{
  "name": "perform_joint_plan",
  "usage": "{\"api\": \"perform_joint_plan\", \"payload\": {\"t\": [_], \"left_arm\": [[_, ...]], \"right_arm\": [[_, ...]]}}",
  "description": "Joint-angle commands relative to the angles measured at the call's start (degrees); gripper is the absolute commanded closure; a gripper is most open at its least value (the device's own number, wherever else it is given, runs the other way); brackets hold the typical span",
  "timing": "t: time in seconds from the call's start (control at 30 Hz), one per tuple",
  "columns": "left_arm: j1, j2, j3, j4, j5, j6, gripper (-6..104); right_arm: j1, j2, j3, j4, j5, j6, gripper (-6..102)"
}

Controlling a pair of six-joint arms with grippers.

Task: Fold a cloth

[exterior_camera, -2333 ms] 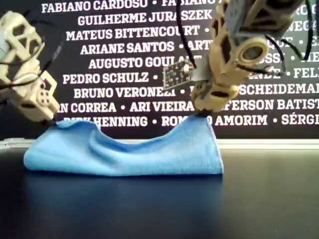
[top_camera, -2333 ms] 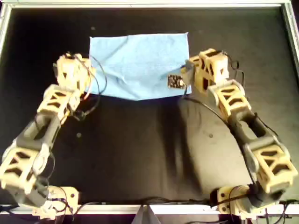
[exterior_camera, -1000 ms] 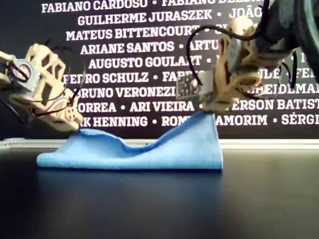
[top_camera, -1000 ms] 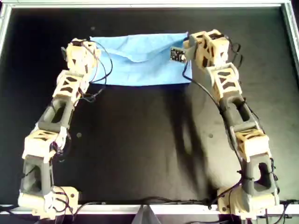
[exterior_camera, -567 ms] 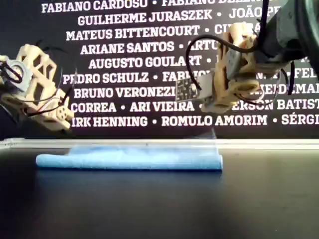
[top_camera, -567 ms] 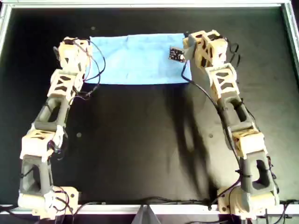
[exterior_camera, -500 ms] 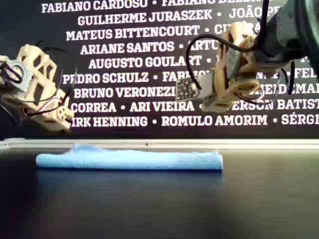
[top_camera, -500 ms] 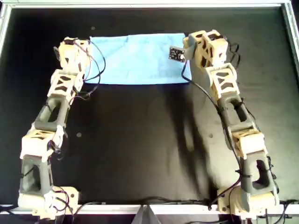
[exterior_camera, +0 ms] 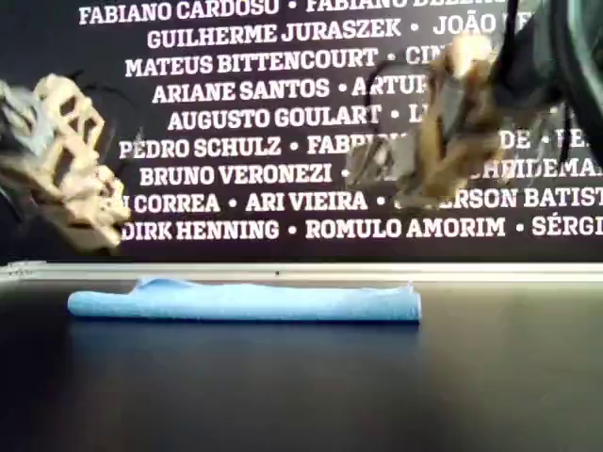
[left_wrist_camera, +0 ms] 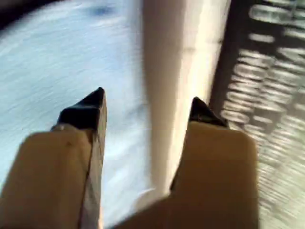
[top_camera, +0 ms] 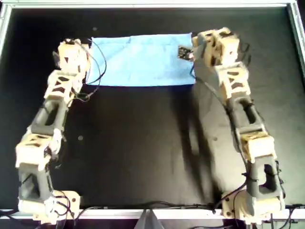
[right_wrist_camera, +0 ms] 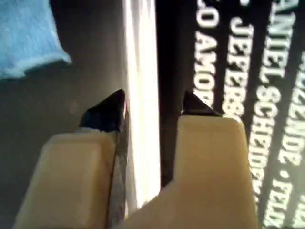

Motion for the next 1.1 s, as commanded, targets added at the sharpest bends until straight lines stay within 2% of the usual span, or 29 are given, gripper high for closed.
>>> {"api": "perform_joint_plan", "payload": {"t": [0.0, 0.07, 0.13, 0.17, 0.23, 0.3, 0.4, 0.53, 0.63, 0.77, 0.9, 0.97, 1.07], "left_arm": [[1.14, 28.48, 9.05, 13.27, -0.62, -0.53, 36], [1.14, 42.71, 16.26, 19.78, -2.46, -0.70, 36], [0.70, 56.78, 22.50, 25.05, -5.63, -0.79, 36], [0.35, 63.37, 25.40, 26.89, -7.29, -0.79, 36], [0.18, 75.15, 30.32, 29.44, -9.84, -1.76, 36], [0.18, 84.73, 34.28, 30.94, -10.72, -3.16, 37], [0.18, 95.10, 39.73, 35.16, -10.02, -4.31, 37], [0.18, 101.78, 42.63, 43.68, -9.84, -4.39, 37], [0.18, 103.45, 41.75, 49.92, -9.84, -5.01, 36], [0.18, 106.52, 41.75, 54.93, -9.76, -8.00, 36], [0.18, 111.18, 42.80, 55.90, -9.76, -10.28, 36], [0.18, 112.59, 43.51, 55.28, -9.76, -10.55, 37], [0.18, 112.41, 49.04, 52.82, -9.76, -10.20, 36]], "right_arm": [[-0.44, 22.50, -2.81, 14.68, 0.79, -0.09, 48], [-0.26, 30.67, -2.90, 23.55, 2.20, -0.09, 48], [0.70, 38.06, -2.99, 31.90, 4.31, 0.00, 48], [0.88, 41.40, -2.99, 35.68, 5.54, 0.62, 48], [0.97, 46.49, -2.99, 42.36, 7.47, 0.97, 48], [0.88, 50.63, -2.72, 48.16, 8.53, 1.05, 48], [0.53, 58.45, -1.14, 51.77, 9.67, 1.05, 48], [-0.18, 79.01, 7.12, 49.83, 10.02, 1.05, 48], [-0.26, 93.08, 22.32, 48.43, 10.02, 1.05, 48], [-0.26, 109.34, 47.46, 48.08, 10.11, 1.14, 48], [-0.26, 129.81, 68.82, 40.61, 10.11, 1.05, 48], [-0.26, 139.04, 79.98, 32.87, 10.46, 0.09, 48], [-0.26, 147.66, 97.29, 24.35, 12.92, -0.09, 48]]}}
